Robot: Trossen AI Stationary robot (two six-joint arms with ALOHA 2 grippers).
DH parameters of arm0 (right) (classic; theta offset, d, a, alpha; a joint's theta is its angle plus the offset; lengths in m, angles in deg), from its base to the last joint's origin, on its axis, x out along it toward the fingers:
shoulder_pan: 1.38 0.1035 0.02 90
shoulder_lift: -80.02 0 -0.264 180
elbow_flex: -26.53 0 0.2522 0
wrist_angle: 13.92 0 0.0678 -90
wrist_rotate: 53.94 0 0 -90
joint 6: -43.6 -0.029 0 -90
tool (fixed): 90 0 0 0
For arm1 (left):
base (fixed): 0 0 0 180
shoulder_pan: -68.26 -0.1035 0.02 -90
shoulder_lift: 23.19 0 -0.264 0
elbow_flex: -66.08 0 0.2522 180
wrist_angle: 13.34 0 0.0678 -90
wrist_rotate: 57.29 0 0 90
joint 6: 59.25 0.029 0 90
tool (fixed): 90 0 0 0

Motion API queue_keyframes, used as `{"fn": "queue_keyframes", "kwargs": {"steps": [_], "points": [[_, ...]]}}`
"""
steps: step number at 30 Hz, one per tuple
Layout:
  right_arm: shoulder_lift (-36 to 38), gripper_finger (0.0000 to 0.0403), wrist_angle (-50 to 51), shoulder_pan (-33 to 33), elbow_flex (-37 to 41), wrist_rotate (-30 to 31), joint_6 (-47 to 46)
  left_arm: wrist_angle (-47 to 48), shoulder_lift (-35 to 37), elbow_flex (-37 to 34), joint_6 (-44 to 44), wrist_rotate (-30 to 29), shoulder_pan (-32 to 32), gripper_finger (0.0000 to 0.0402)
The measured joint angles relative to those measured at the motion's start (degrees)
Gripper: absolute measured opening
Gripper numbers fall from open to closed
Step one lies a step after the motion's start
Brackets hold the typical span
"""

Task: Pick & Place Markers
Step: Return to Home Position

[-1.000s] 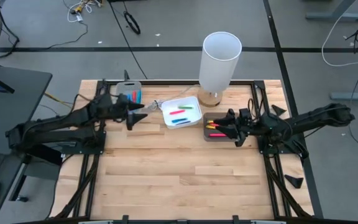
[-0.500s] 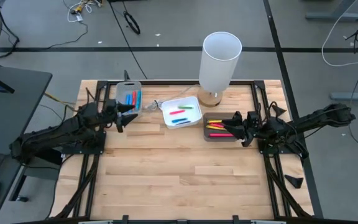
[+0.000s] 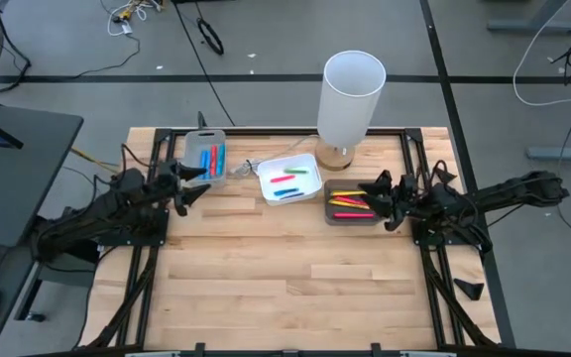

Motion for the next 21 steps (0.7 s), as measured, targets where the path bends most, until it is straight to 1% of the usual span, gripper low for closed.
{"fn": "queue_keyframes", "kwargs": {"steps": [4,11,14,17,21], "points": [[2.71,0.0168,-0.04,-0.84,0.0,1.97,1.69,0.06,2.59,0.0,2.47,-1.2,0.0,0.0303],[5.91,0.0168,-0.15,-1.27,-0.02,2.29,-0.55,0.68,5.23,0.0,6.91,-4.53,-0.01,0.0303],[6.56,0.0168,-0.43,-1.58,-0.02,2.9,1.7,0.74,5.58,0.01,10.07,-5.98,-0.02,0.0303],[7.01,0.0168,-0.94,-2.66,-0.02,2.93,4.24,0.85,5.54,0.02,11.22,-8.41,-0.02,0.0303],[7.96,0.0168,-1.12,-4.15,-0.04,2.92,8.4,1.23,5.54,0.02,11.48,-8.5,-0.02,0.0303]]}}
